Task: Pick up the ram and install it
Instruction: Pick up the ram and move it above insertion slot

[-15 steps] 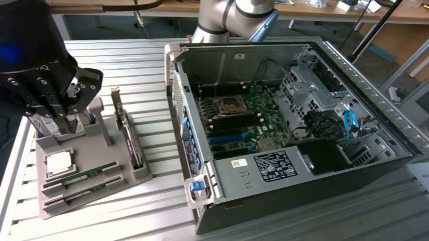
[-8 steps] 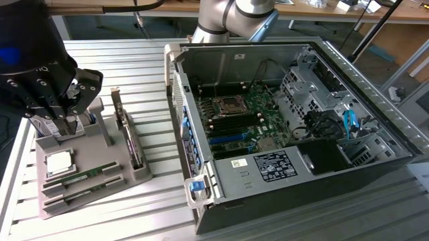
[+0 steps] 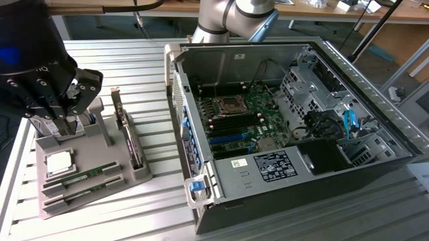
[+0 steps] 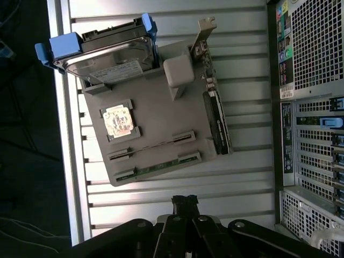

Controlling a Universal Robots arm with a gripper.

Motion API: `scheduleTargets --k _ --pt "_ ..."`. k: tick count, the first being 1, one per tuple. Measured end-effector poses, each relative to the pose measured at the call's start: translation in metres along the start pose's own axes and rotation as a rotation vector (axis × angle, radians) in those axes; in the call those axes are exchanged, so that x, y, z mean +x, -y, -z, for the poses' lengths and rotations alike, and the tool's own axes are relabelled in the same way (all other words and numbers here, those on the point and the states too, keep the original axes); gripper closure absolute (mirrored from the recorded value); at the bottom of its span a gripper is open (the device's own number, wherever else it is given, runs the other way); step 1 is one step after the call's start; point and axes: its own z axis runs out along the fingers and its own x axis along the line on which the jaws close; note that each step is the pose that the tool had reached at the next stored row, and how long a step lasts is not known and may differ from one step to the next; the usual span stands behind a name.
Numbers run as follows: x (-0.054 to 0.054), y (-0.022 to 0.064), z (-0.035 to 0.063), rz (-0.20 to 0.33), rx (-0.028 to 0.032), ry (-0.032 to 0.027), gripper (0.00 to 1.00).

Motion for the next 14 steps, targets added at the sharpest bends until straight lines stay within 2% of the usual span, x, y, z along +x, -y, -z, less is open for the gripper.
scheduleTargets --k 5,7,14 --pt "0.0 0.0 0.0 0.015 -0.0005 0.0005 0.89" --pt "0.0 0.0 0.0 0.081 -0.0025 0.0031 0.89" --pt "0.0 0.0 -0.0002 0.223 -0.007 0.0088 0.89"
